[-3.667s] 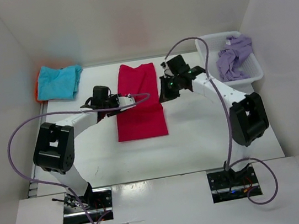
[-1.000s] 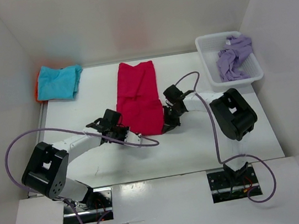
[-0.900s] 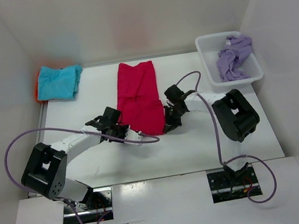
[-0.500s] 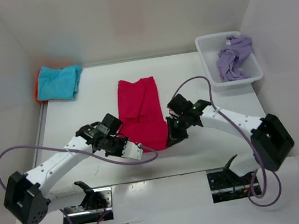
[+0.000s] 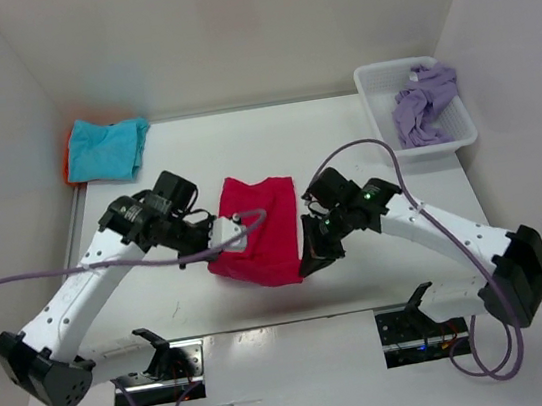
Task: Fold and stack the t-shirts
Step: Fold the long partially folded tshirt into a neat square
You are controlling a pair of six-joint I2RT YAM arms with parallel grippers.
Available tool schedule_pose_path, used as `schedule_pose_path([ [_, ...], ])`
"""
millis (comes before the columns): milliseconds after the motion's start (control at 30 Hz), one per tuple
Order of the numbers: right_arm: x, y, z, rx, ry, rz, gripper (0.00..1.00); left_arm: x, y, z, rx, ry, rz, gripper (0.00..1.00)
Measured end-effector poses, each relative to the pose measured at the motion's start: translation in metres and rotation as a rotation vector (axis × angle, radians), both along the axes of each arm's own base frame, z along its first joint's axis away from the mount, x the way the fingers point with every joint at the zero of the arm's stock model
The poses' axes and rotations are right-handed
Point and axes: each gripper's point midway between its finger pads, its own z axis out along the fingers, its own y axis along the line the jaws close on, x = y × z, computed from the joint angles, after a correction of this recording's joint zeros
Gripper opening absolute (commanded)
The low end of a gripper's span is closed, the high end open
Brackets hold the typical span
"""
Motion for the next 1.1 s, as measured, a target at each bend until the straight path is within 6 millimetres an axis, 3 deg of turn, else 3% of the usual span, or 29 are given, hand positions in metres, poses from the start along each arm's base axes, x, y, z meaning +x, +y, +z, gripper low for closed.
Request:
schedule_pose_path([
  [200,0.054,-0.008,-0.025,-0.053,0.068,-0.028,0.0,0.07,0.003,-0.007,-0.037,0.055,0.251,0.0],
  [367,0.099,-0.008,-0.034,-0.02,0.085,-0.026,0.0,0.126,0.005,-0.013,-0.088,0.029,0.38,0.0],
  [600,0.156,-0.016,-0.039,0.042,0.08,-0.058,0.0,0.173,-0.001,-0.023,-0.12,-0.017,0.438,0.0],
  [833,0.189,-0.022,-0.051,0.106,0.116,-0.079,0.0,0.211,-0.005,-0.041,-0.118,-0.077,0.488,0.0],
  [967,0.21,-0.021,-0.066,0.146,0.153,-0.105,0.32,0.231,-0.003,-0.047,-0.113,-0.136,0.513,0.0],
  [1000,0.215,-0.022,-0.068,0.155,0.157,-0.118,0.42,0.234,-0.002,-0.05,-0.107,-0.15,0.52,0.05],
  [1100,0.242,-0.024,-0.067,0.184,0.124,-0.165,0.51,0.242,0.003,-0.065,-0.085,-0.176,0.543,0.11],
])
